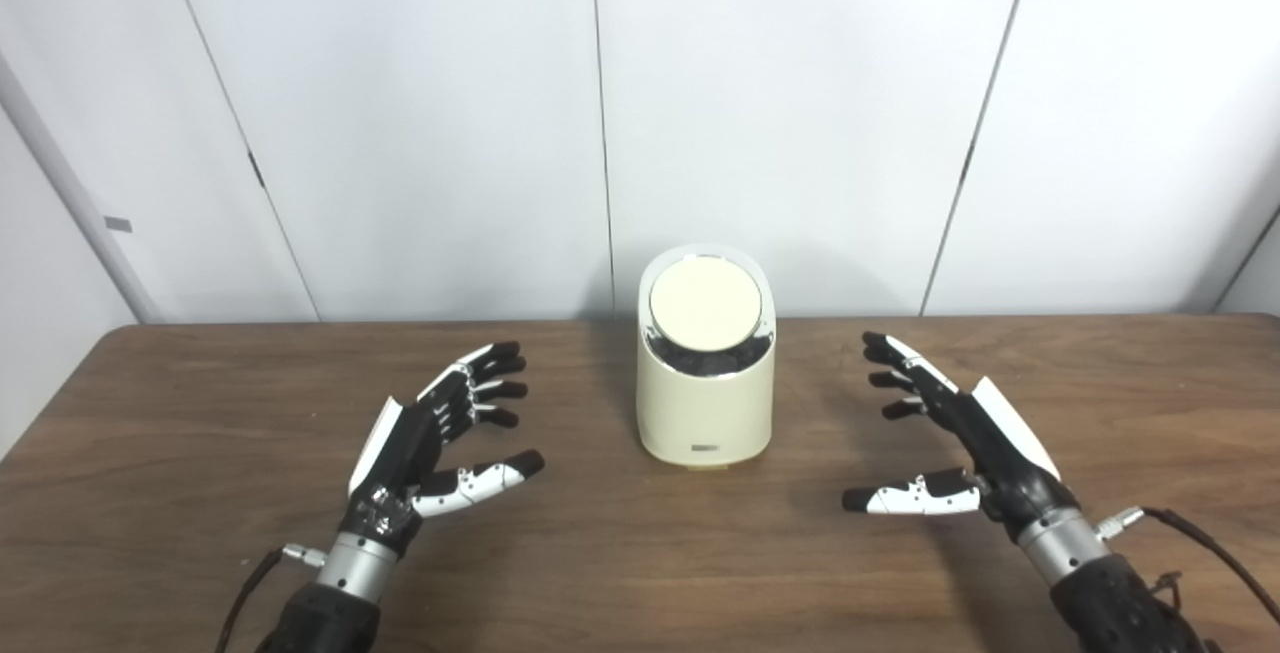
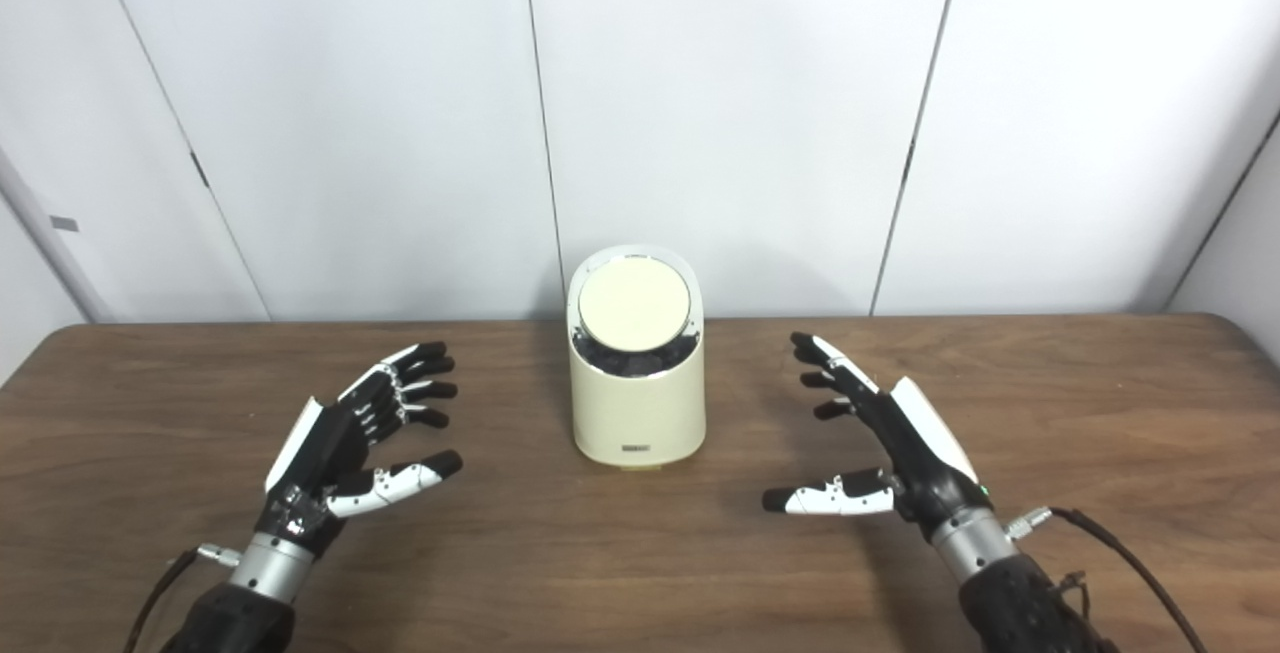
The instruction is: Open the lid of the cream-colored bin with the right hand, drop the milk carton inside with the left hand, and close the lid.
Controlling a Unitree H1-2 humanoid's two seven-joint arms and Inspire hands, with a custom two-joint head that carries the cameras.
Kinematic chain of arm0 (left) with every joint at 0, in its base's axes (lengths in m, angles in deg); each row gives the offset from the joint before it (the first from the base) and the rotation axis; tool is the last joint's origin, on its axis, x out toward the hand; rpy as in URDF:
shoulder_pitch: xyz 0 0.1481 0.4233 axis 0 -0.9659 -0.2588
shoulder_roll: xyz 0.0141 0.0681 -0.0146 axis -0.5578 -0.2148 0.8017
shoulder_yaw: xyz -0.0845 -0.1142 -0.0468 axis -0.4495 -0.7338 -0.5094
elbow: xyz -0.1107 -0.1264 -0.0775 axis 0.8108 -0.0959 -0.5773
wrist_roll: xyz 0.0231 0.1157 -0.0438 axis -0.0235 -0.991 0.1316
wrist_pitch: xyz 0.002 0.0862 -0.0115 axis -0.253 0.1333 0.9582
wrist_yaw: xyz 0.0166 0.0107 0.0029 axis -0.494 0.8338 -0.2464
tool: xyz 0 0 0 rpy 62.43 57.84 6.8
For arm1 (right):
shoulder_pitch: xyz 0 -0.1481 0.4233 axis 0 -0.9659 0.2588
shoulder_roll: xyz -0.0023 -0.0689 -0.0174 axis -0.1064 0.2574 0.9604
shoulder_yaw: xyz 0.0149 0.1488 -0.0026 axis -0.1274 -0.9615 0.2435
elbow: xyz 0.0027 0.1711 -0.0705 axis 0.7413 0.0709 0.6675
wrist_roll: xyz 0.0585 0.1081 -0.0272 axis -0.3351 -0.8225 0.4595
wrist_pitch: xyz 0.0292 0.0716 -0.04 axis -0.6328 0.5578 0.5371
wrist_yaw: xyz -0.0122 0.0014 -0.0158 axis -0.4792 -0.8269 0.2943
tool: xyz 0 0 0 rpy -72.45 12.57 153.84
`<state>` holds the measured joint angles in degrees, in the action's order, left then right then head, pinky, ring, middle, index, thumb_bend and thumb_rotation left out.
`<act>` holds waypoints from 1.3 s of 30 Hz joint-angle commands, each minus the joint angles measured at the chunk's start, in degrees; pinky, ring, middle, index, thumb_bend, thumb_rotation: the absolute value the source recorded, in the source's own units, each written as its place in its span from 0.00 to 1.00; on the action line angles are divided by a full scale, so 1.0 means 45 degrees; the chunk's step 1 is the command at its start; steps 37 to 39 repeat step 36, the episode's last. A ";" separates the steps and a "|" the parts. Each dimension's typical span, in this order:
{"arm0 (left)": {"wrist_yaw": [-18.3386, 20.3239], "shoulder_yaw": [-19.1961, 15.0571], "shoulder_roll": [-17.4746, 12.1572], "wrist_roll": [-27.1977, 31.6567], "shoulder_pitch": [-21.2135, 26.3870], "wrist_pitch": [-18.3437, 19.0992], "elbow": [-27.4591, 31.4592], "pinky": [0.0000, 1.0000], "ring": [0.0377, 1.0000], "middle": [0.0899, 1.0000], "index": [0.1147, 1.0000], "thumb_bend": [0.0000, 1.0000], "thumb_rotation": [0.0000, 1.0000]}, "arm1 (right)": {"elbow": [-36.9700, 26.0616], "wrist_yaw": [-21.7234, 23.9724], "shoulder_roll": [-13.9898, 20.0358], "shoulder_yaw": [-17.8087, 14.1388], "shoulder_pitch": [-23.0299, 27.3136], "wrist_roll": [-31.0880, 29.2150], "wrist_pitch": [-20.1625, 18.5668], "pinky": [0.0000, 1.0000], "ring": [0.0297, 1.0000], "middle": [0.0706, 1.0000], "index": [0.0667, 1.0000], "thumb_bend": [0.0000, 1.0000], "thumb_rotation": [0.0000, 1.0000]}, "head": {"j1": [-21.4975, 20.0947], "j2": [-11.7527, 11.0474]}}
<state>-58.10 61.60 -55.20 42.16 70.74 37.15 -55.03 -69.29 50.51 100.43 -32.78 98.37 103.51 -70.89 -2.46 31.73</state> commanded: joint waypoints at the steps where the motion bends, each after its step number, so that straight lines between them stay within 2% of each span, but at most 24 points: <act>1: -0.0028 -0.0061 -0.0106 0.0151 0.0447 -0.0276 0.0253 0.66 0.76 0.82 0.87 0.77 0.20 | -0.0247 -0.0335 0.0050 -0.0055 0.0402 -0.0018 0.0551 0.69 0.83 0.90 0.91 0.76 0.21 | -0.0015 -0.0014; 39: 0.0014 -0.0040 -0.0083 0.0095 0.0487 -0.0475 0.0131 0.67 0.76 0.82 0.88 0.77 0.20 | -0.0461 -0.0247 -0.0199 -0.0078 0.0134 -0.0345 0.0151 0.74 0.86 0.92 0.92 0.76 0.18 | 0.0057 -0.0082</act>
